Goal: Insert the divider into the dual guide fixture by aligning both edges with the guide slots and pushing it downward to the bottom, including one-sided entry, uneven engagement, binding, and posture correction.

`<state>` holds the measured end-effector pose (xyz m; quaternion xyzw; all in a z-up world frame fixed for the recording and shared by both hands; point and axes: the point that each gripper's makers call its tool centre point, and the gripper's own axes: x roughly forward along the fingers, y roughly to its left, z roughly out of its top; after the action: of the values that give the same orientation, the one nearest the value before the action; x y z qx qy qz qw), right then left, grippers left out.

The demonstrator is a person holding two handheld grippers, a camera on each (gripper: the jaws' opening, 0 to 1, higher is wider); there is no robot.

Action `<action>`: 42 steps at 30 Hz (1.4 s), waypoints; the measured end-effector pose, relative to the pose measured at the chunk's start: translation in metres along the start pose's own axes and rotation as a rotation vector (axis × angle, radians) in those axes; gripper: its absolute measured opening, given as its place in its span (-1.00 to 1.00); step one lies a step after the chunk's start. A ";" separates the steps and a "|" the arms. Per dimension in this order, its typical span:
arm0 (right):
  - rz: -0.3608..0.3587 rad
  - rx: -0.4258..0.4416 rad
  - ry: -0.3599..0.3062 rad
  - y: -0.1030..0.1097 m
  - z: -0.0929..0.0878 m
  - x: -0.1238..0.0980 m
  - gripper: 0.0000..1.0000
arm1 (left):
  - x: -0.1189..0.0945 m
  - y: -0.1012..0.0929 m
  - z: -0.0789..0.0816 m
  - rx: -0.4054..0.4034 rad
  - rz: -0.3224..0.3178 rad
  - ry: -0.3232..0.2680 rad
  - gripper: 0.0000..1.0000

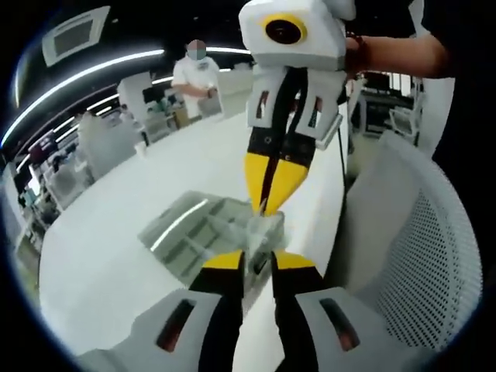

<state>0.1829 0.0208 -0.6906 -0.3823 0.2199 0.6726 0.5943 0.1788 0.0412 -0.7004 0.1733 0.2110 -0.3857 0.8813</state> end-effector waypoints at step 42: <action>0.003 0.211 -0.027 -0.062 -0.016 0.009 -1.00 | 0.004 0.017 -0.004 -0.149 0.030 -0.056 0.44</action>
<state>0.2468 0.0266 -0.6971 -0.3080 0.2821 0.6516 0.6332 0.1932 0.0516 -0.7036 0.0998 0.2118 -0.3605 0.9029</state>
